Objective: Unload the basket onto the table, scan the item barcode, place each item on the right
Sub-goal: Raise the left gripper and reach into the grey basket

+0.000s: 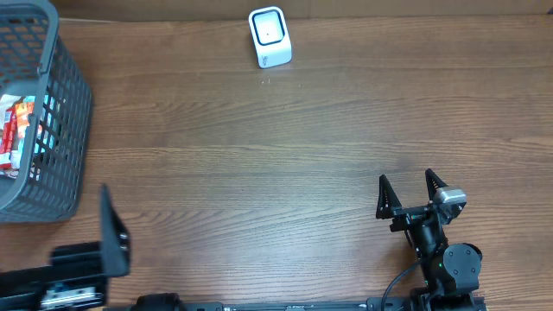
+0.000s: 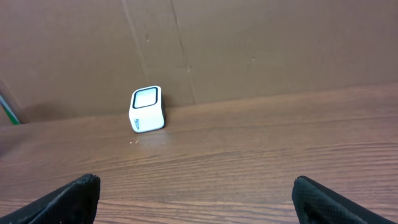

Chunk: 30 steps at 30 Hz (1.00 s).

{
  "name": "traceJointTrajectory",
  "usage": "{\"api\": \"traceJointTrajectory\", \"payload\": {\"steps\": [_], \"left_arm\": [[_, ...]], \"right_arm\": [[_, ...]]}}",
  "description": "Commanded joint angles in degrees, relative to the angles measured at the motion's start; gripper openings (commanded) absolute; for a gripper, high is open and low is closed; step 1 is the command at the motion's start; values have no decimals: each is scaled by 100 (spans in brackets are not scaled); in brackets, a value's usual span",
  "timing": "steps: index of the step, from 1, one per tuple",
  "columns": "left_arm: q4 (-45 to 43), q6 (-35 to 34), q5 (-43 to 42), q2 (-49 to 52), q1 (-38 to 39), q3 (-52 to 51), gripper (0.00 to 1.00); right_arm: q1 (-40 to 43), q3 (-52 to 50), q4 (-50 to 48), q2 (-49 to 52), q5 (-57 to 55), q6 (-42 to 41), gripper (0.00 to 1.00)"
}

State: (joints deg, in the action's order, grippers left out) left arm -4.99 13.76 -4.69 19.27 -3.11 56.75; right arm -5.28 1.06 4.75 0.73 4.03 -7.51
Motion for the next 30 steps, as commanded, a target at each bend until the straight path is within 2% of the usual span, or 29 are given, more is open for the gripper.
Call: {"api": "traceJointTrajectory", "payload": {"steps": [1, 5, 6, 11, 17, 22, 26, 30], "left_arm": [[304, 258, 494, 953, -15, 1193, 100], [1255, 260, 1097, 1886, -15, 2479, 100], [1786, 262, 1178, 2378, -15, 3152, 100], [3281, 256, 1364, 3635, -15, 4872, 100], [5093, 249, 1563, 4983, -28, 6518, 100], [6454, -48, 1491, 5923, -39, 7333, 100], [7145, -221, 820, 6537, -428, 7521, 100], [7368, -435, -586, 7029, -1449, 7521, 100]], "right_arm": [[15, -61, -15, -57, -57, -20, 100], [15, -61, -15, -57, -57, -20, 100], [15, -61, -15, -57, -57, -20, 100], [15, -61, -17, -57, -57, -20, 100], [15, -61, -15, -57, -57, -20, 100], [15, -61, -15, -57, -57, -20, 100], [15, -61, -15, -57, -57, -20, 100], [15, -61, -15, -57, -57, -20, 100]]}}
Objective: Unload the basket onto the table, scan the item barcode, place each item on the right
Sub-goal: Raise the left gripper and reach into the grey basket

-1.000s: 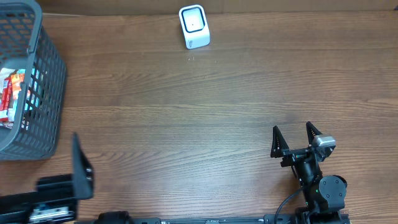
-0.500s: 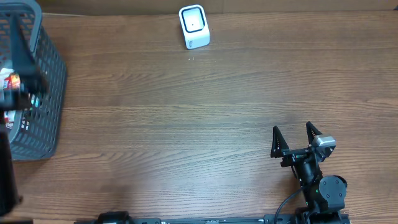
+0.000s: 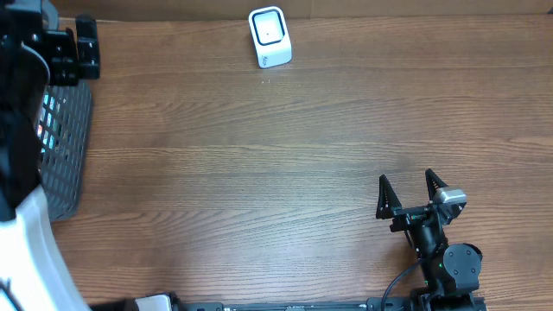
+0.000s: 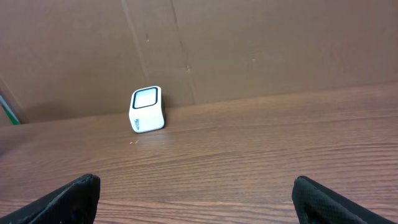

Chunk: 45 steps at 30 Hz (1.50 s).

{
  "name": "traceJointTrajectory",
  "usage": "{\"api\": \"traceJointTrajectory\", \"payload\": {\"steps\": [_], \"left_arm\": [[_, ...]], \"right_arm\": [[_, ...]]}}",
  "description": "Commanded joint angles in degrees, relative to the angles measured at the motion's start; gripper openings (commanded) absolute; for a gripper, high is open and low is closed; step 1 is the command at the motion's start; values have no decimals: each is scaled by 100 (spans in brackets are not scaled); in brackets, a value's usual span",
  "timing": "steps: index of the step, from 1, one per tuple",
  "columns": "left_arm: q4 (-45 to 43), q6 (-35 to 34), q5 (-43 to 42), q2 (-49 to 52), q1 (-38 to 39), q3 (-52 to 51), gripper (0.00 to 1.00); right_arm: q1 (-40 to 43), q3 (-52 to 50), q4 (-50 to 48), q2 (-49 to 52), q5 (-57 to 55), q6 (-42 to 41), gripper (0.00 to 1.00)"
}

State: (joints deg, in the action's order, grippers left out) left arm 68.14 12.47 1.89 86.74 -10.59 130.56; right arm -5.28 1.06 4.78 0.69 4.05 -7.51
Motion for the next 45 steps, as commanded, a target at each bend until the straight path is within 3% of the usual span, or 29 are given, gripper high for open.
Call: {"api": "traceJointTrajectory", "payload": {"steps": [1, 5, 13, 16, 24, 32, 45], "left_arm": [[57, -363, -1593, 400, -1021, 140, 100], [42, -461, -2643, 866, -2223, 140, 100], [79, -518, -2702, 1506, -3495, 138, 99], [109, -133, -2677, 1613, -3674, 138, 100], [391, 951, -2184, 2221, -3694, 116, 99], [647, 1025, -2164, 2975, -3641, 114, 100], [533, 1198, -1370, 3958, -2955, 114, 100]], "right_arm": [[15, -61, -17, -52, -59, -20, 100], [15, -61, -17, -52, -59, -20, 100], [15, -61, -17, -52, -59, -20, 100], [15, -61, -17, -52, -59, -20, 100], [15, -61, -17, -52, -59, -20, 100], [15, -61, -17, -52, -59, -20, 100], [15, -61, -17, -52, -59, -20, 100]]}}
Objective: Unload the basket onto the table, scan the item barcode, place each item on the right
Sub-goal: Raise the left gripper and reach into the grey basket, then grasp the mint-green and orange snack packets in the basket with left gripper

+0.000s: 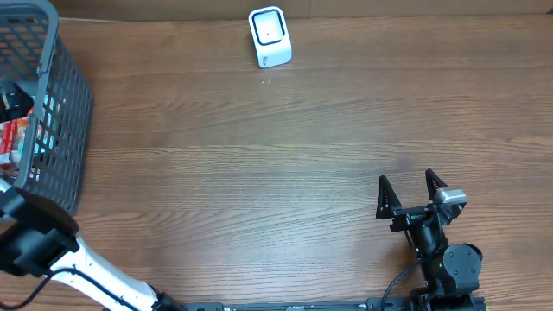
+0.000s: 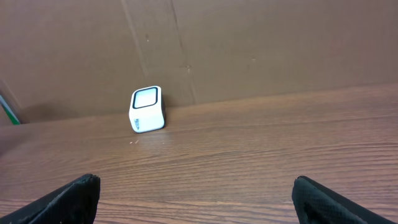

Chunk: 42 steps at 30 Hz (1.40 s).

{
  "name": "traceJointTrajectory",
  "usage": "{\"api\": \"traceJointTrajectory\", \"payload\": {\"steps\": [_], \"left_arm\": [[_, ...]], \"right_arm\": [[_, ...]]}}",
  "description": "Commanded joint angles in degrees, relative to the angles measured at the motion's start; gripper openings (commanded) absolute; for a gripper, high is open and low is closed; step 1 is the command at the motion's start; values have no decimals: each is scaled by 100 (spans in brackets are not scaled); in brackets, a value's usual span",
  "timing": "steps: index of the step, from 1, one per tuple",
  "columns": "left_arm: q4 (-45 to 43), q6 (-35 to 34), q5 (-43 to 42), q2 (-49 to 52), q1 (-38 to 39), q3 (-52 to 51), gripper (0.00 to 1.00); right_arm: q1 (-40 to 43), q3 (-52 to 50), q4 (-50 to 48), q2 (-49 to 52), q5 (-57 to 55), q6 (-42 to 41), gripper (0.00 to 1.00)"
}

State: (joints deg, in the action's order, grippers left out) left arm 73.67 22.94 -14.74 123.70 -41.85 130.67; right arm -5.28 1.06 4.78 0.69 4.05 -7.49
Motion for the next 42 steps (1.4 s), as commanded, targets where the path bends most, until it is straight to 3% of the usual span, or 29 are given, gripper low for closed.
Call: {"api": "traceJointTrajectory", "payload": {"steps": [1, 17, 33, 34, 38, 42], "left_arm": [[-20, 151, 439, 334, 223, 103, 100], [96, 72, 608, 1010, 363, 63, 100], [-361, 61, 595, 1016, 363, -1097, 100], [-361, 61, 595, 1016, 363, -1095, 99], [-365, 63, 592, 1016, 363, -1095, 76], [-369, 59, 592, 1016, 363, -1095, 66]], "right_arm": [[15, -61, -20, -52, -59, -22, 100], [15, -61, -17, -52, -59, -22, 100], [15, -61, -20, -52, -57, -22, 100], [15, -61, -17, -52, -59, -22, 100], [15, -61, -17, -52, -59, -22, 100], [15, -61, -17, -52, -59, -22, 100]]}}
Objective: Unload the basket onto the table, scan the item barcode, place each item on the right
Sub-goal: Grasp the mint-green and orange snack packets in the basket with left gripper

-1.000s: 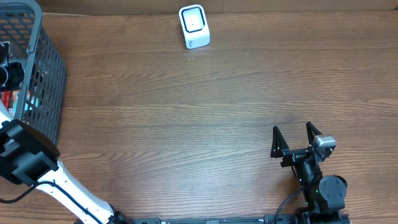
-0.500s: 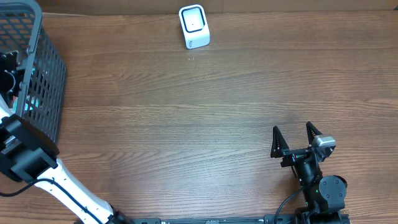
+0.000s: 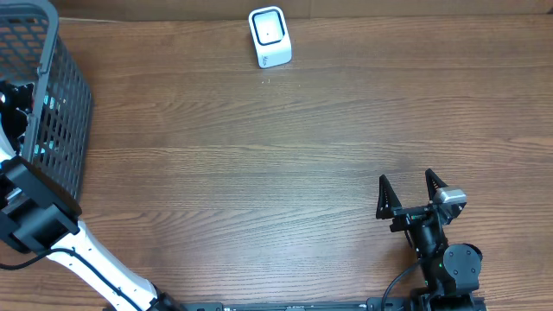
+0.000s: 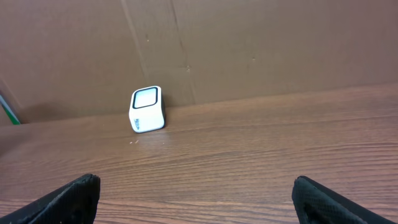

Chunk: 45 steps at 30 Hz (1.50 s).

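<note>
The white barcode scanner (image 3: pixel 270 36) stands at the table's far edge, window facing up; the right wrist view shows this scanner (image 4: pixel 147 109) against the brown wall. A grey mesh basket (image 3: pixel 65 112) sits at the far left. My left gripper (image 3: pixel 15 93) is down inside it, its jaws hidden by the arm and mesh. The items in the basket are mostly hidden; only a bit of teal shows through the mesh. My right gripper (image 3: pixel 406 178) rests near the front right, open and holding nothing (image 4: pixel 196 190).
The left arm's white and black links (image 3: pixel 34 216) run from the front left edge up into the basket. A brown cardboard wall (image 4: pixel 249 43) backs the table behind the scanner. Bare wood (image 3: pixel 259 173) lies between basket, scanner and right arm.
The left arm has shifted a little farther into the basket and now covers the red package that showed at its left side. The right arm has not moved.
First the left arm lay at the table's front left, outside the basket, with red and white packages showing inside. Then it stood raised over the basket. Then its gripper was down inside the basket, where it remains. The right gripper stayed open throughout.
</note>
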{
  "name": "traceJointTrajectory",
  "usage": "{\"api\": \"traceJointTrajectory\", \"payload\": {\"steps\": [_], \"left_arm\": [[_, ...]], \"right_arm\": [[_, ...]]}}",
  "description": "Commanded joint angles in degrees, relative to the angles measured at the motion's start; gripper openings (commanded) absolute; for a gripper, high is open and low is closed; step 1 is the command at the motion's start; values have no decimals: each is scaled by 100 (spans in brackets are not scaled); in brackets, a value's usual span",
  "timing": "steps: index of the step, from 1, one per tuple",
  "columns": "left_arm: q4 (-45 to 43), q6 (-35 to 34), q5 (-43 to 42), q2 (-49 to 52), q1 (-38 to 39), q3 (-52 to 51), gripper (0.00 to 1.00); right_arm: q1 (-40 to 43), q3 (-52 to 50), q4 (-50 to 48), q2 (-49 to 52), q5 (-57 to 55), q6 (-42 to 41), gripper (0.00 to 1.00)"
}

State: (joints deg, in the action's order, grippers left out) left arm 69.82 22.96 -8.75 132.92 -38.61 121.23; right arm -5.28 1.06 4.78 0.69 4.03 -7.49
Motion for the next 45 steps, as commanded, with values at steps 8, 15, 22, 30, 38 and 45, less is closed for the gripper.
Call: {"api": "traceJointTrajectory", "payload": {"steps": [8, 15, 22, 30, 38, 45], "left_arm": [[-98, -201, 94, -9, 37, -136, 47], [-181, -433, 216, -363, 37, -131, 38], [-455, -527, 216, -1008, 37, -133, 35], [-868, -1001, 216, -2177, 37, -131, 37], [-1191, -1478, 201, -3440, 42, -133, 37], [-1156, -2022, 166, -4321, 289, -131, 38]], "right_arm": [[15, -61, -17, -52, -57, -22, 100], [15, -61, -17, -52, -57, -22, 100], [15, -61, -17, -52, -57, -22, 100], [15, -61, -17, -52, -57, -22, 100], [15, -61, -17, -52, -57, -22, 100], [15, -61, -17, -52, -57, -22, 100]]}}
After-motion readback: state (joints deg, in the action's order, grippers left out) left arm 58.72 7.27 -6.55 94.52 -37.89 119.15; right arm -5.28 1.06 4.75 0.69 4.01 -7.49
